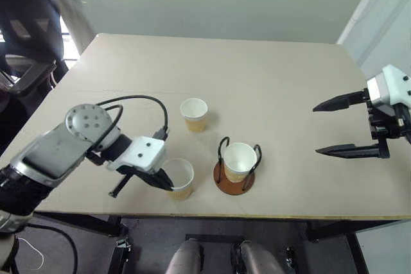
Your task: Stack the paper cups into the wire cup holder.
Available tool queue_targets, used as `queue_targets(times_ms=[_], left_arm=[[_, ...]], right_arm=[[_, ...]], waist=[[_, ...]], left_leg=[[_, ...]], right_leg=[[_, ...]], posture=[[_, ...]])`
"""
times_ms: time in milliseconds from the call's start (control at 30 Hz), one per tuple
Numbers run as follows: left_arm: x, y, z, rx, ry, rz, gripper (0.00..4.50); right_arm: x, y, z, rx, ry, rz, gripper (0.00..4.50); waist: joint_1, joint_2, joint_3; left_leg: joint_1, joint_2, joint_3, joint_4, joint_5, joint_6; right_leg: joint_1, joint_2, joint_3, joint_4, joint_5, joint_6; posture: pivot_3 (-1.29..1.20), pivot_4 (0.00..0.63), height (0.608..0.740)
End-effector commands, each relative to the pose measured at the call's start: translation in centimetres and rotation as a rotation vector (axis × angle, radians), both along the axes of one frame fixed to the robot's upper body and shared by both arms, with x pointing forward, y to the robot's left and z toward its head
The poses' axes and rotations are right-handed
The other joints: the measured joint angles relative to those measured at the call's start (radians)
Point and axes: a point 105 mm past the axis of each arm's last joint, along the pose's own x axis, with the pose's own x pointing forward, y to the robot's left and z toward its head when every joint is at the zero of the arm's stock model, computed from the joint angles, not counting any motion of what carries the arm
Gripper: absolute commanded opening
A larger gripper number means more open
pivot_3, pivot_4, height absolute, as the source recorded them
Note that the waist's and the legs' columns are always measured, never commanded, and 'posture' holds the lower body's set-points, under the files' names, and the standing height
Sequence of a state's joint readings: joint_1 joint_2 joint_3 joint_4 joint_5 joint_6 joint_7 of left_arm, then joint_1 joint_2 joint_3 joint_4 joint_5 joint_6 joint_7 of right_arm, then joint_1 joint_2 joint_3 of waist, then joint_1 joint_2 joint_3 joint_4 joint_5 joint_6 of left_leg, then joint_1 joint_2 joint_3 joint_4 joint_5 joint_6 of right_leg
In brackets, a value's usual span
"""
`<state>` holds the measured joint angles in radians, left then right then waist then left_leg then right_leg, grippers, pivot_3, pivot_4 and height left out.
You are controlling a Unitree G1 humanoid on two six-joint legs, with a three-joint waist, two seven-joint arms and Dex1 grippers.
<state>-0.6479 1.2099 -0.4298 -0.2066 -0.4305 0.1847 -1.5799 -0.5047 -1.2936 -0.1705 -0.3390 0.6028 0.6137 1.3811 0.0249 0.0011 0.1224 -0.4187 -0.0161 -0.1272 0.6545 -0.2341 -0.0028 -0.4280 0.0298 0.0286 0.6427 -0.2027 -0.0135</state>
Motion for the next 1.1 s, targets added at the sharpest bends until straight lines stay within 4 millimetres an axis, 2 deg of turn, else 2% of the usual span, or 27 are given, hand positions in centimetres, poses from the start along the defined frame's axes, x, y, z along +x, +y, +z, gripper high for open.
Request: queue_targets(times_ms=[33, 267, 367, 433, 600, 700, 767, 967, 1100], left_arm=[[0.8, -0.7, 3.0, -0.047, -0.082, -0.049, 0.03], [5.4, -2.8, 14.1, -0.214, -0.43, -0.092, 0.03], [6.1, -4.2, 16.6, -0.253, -0.5, -0.144, 0.03], [6.1, -5.7, 17.8, -0.3, -0.516, -0.207, 0.03], [4.7, -8.8, 17.1, -0.386, -0.42, -0.367, 0.03], [3.5, -10.1, 16.3, -0.408, -0.364, -0.455, 0.03], [3.0, -10.4, 16.2, -0.414, -0.343, -0.487, 0.03], [0.8, -11.2, 16.0, -0.418, -0.269, -0.591, 0.03], [0.7, -11.8, 15.2, -0.406, -0.246, -0.624, 0.03]], right_arm=[[0.2, 0.0, 0.8, -0.012, -0.051, 0.003, 4.5], [0.5, -0.6, 1.5, -0.027, -0.083, -0.007, 4.5], [0.2, -0.9, 1.5, -0.04, -0.086, -0.017, 4.5], [-0.1, -1.2, 1.6, -0.047, -0.087, -0.031, 4.5], [-1.5, -2.2, 2.2, -0.045, -0.093, -0.073, 4.5], [-4.1, -2.2, 4.4, 0.029, -0.131, -0.047, 4.5], [-5.1, -2.3, 4.9, 0.046, -0.143, -0.051, 4.5], [-5.9, -2.4, 3.8, 0.027, -0.13, -0.127, 4.5], [-5.8, -2.3, 3.5, 0.017, -0.13, -0.145, 4.5]], waist=[[0.002, 0.0, 0.0], [0.004, 0.0, 0.001], [0.003, 0.003, 0.001], [0.006, 0.003, 0.001], [0.014, 0.008, 0.002], [0.015, 0.009, 0.002], [0.019, 0.009, 0.002], [0.019, 0.009, 0.002], [0.019, 0.01, 0.002]], left_leg=[[0.0, 0.0, 0.0, 0.001, 0.0, 0.0], [-0.004, 0.0, 0.0, 0.01, -0.001, 0.002], [-0.005, -0.001, 0.0, 0.009, -0.002, 0.003], [-0.007, -0.001, 0.0, 0.009, -0.003, 0.005], [-0.014, 0.0, 0.001, 0.011, -0.005, 0.006], [-0.018, 0.0, 0.004, 0.013, -0.003, 0.001], [-0.019, -0.001, 0.006, 0.013, -0.004, 0.002], [-0.017, -0.001, 0.007, 0.013, -0.007, 0.005], [-0.015, -0.002, 0.008, 0.016, -0.014, 0.018]], right_leg=[[0.0, 0.0, 0.0, 0.0, 0.0, 0.0], [0.0, 0.0, 0.0, -0.002, 0.004, 0.002], [0.0, 0.0, 0.001, -0.005, 0.005, 0.004], [0.001, 0.0, 0.001, -0.008, 0.006, 0.006], [-0.001, -0.001, 0.001, -0.015, 0.007, 0.012], [-0.002, -0.001, 0.002, -0.017, 0.006, 0.015], [-0.002, -0.001, 0.002, -0.017, 0.004, 0.018], [0.0, -0.002, 0.004, -0.024, 0.004, 0.019], [0.001, -0.003, 0.004, -0.02, 0.004, 0.019]], posture=[[0.0, 0.15, 0.74], [0.0, 0.15, 0.74], [0.0, 0.15, 0.74], [0.0, 0.15, 0.74], [0.0, 0.15, 0.74], [0.0, 0.15, 0.74], [0.0, 0.15, 0.74], [0.0, 0.15, 0.74], [0.0, 0.15, 0.74]])
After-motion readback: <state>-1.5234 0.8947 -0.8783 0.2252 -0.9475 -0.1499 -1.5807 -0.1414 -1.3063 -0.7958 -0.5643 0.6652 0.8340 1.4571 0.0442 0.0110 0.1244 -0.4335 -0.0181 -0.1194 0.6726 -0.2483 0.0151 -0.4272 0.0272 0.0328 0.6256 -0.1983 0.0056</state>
